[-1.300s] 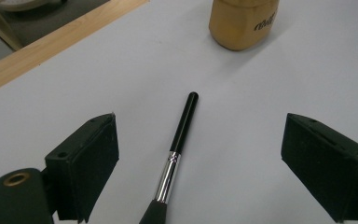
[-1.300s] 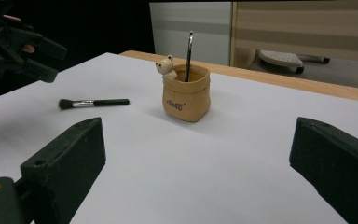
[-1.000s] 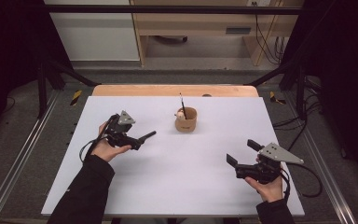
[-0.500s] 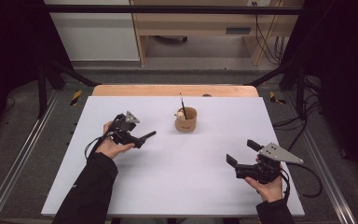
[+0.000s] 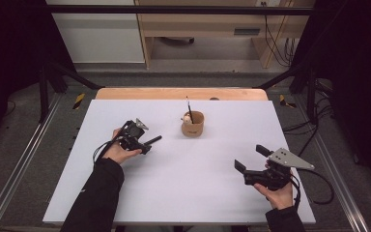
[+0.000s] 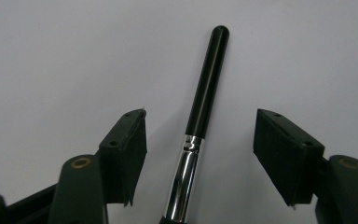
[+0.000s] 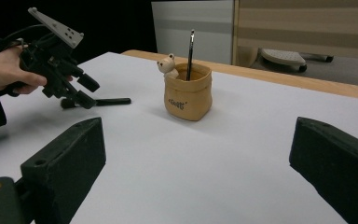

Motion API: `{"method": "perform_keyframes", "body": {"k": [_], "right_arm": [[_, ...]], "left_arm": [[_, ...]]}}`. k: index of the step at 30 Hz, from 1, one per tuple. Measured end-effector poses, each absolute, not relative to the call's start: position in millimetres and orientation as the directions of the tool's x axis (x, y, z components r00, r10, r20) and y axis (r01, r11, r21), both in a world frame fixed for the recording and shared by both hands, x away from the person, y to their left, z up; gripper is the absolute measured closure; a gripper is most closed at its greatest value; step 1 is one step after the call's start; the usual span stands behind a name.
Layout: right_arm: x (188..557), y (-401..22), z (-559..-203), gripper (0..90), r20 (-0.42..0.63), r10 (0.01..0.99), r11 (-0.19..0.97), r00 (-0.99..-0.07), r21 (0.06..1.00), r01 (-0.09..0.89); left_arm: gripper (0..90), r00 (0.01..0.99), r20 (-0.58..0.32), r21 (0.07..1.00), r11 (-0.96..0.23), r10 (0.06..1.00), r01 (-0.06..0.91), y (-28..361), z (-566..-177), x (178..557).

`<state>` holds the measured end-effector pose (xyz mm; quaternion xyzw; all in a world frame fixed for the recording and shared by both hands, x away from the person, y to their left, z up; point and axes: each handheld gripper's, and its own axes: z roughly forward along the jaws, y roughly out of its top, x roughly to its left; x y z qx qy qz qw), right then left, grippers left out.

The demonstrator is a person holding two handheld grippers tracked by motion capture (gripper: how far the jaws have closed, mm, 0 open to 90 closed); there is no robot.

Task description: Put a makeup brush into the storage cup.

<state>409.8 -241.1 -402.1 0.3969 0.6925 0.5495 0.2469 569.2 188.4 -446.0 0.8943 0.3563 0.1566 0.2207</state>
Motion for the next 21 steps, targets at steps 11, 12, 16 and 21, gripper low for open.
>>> {"method": "perform_keyframes", "body": {"k": [11,12,16,21], "right_arm": [[409.9,-240.9,-402.0,4.1,0.095,0.819,0.081,-0.565,0.957,0.278],[409.8,-241.0,-402.0,4.1,0.095,0.819,0.083,-0.566,0.956,0.280],[410.0,-240.9,-402.2,4.1,0.094,0.819,0.085,-0.566,0.956,0.282],[409.9,-240.8,-402.1,4.1,0.094,0.819,0.084,-0.566,0.956,0.281]], "left_arm": [[43.9,0.700,0.080,0.475,-0.644,0.710,0.599,189.3,-452.0,572.1],[44.3,0.701,0.077,0.470,-0.646,0.709,0.602,189.0,-452.6,572.2],[46.5,0.698,0.050,0.466,-0.635,0.714,0.616,189.7,-453.6,573.3],[51.3,0.697,0.029,0.460,-0.629,0.716,0.627,190.6,-453.1,574.0]]}}
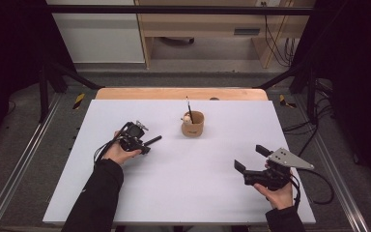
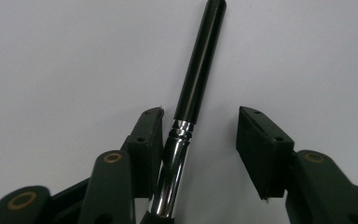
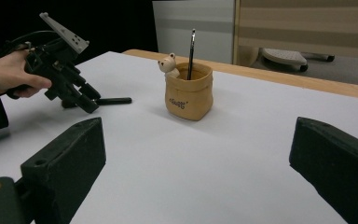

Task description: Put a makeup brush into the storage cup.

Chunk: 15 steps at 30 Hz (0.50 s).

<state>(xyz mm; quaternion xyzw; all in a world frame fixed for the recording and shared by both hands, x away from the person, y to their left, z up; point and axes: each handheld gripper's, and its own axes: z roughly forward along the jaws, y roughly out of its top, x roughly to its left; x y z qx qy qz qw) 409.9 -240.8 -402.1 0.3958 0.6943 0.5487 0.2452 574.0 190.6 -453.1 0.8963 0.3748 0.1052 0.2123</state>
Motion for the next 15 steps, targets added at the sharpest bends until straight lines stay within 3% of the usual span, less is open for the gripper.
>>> {"method": "perform_keyframes", "body": {"k": [15], "right_arm": [[409.9,-240.1,-402.2,4.3,0.091,0.817,0.086,-0.569,0.957,0.277]], "left_arm": [[66.3,0.661,0.015,0.439,-0.599,0.750,0.670,193.1,-450.7,573.3]]}}
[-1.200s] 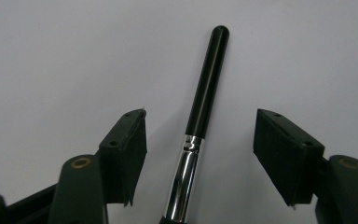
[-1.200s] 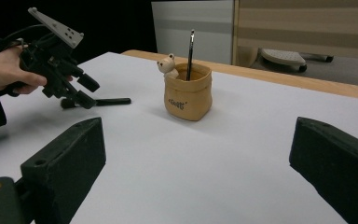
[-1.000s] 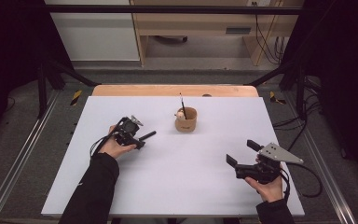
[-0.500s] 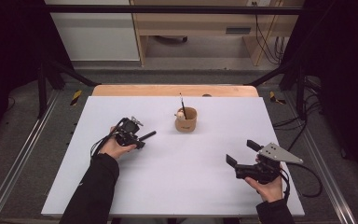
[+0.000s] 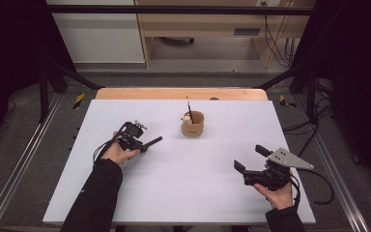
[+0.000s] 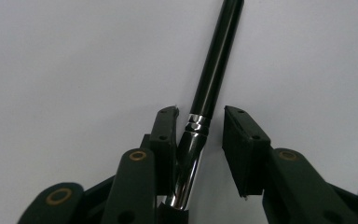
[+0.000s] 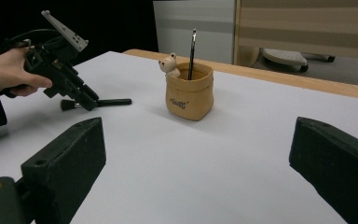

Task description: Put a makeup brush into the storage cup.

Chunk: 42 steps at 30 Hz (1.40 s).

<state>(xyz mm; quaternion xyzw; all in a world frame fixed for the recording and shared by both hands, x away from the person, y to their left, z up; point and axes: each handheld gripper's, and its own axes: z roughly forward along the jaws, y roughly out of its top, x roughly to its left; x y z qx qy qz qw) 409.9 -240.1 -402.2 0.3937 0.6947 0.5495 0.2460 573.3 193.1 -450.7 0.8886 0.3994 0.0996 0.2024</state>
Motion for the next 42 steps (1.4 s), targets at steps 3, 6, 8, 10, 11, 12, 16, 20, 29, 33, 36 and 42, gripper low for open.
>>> {"method": "perform_keyframes", "body": {"k": [3,6,8,10,11,12,16,20,29,33,36,42], "right_arm": [[409.8,-239.9,-402.2,4.3,0.095,0.817,0.083,-0.568,0.957,0.279],[409.8,-240.0,-402.2,4.3,0.095,0.817,0.083,-0.568,0.957,0.279],[409.8,-239.9,-402.2,4.4,0.095,0.818,0.083,-0.568,0.957,0.279],[409.9,-239.8,-402.3,4.4,0.095,0.818,0.083,-0.568,0.957,0.279],[409.8,-239.7,-402.3,4.4,0.095,0.818,0.083,-0.568,0.957,0.279],[409.8,-239.7,-402.3,4.4,0.094,0.817,0.083,-0.568,0.957,0.278],[410.0,-239.7,-402.4,4.4,0.095,0.817,0.082,-0.568,0.957,0.277],[409.9,-239.7,-402.4,4.4,0.095,0.817,0.081,-0.568,0.957,0.277],[410.1,-239.7,-402.3,4.5,0.095,0.817,0.082,-0.569,0.957,0.277],[410.0,-240.5,-402.1,4.5,0.089,0.815,0.088,-0.572,0.958,0.274],[409.6,-240.8,-401.6,4.5,0.093,0.816,0.084,-0.570,0.957,0.277],[409.7,-240.3,-401.3,4.5,0.094,0.815,0.081,-0.572,0.958,0.274]], "left_arm": [[69.7,0.657,0.011,0.438,-0.595,0.753,0.674,193.3,-450.5,572.8],[70.9,0.659,0.005,0.434,-0.596,0.752,0.676,193.2,-450.2,572.2],[71.8,0.668,0.007,0.426,-0.606,0.744,0.671,193.4,-449.7,572.0],[73.2,0.667,-0.001,0.427,-0.603,0.745,0.674,193.1,-449.6,571.4],[74.2,0.668,-0.002,0.425,-0.604,0.744,0.674,193.1,-449.5,571.2],[75.4,0.669,-0.004,0.424,-0.605,0.743,0.674,193.2,-449.3,571.0],[77.1,0.673,-0.021,0.413,-0.606,0.740,0.680,193.2,-448.7,569.9],[77.1,0.680,-0.031,0.399,-0.615,0.732,0.681,191.5,-447.9,567.9],[66.6,0.711,0.006,0.403,-0.652,0.703,0.642,188.4,-443.7,570.2],[65.1,0.719,0.007,0.389,-0.664,0.695,0.638,184.0,-443.8,572.3],[65.7,0.722,0.004,0.371,-0.672,0.692,0.641,180.2,-444.8,574.4],[67.6,0.727,-0.004,0.339,-0.683,0.687,0.647,177.0,-445.6,577.3]]}}
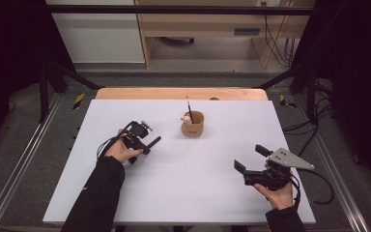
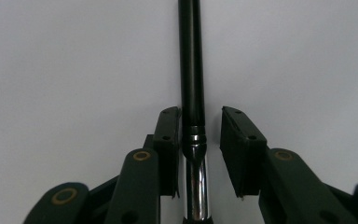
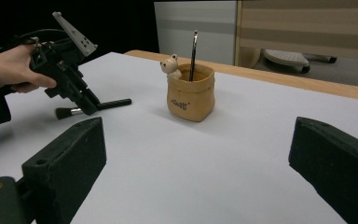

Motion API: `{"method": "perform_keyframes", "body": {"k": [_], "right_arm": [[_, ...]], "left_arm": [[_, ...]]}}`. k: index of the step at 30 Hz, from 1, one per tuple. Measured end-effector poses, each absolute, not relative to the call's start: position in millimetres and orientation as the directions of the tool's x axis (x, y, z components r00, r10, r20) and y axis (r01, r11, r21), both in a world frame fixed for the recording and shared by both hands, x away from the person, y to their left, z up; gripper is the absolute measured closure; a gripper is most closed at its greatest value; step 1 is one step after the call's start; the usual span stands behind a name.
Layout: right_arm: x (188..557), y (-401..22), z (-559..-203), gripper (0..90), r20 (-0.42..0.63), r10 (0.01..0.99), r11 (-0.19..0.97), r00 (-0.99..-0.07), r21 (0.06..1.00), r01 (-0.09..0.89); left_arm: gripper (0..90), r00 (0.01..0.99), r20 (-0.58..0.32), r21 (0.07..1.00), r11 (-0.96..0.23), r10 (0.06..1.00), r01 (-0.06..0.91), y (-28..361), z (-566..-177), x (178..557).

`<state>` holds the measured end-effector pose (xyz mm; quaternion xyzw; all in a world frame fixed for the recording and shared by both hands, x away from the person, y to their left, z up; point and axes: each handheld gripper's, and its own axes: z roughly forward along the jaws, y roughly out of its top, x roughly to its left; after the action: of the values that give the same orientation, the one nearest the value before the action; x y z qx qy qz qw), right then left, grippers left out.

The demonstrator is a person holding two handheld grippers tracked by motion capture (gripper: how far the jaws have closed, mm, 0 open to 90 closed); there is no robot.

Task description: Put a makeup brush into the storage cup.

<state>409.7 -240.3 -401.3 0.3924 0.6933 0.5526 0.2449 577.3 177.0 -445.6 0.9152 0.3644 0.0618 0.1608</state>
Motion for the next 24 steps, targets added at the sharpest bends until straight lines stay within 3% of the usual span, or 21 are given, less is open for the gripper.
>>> {"method": "perform_keyframes", "body": {"k": [13,24], "right_arm": [[409.7,-239.2,-401.7,4.4,0.098,0.812,0.084,-0.575,0.956,0.281],[409.7,-239.4,-401.6,4.4,0.099,0.812,0.084,-0.576,0.956,0.282]], "left_arm": [[77.4,0.720,0.006,0.309,-0.686,0.694,0.659,172.6,-445.0,576.6],[78.4,0.731,0.015,0.297,-0.701,0.682,0.648,170.5,-444.4,577.4]]}}
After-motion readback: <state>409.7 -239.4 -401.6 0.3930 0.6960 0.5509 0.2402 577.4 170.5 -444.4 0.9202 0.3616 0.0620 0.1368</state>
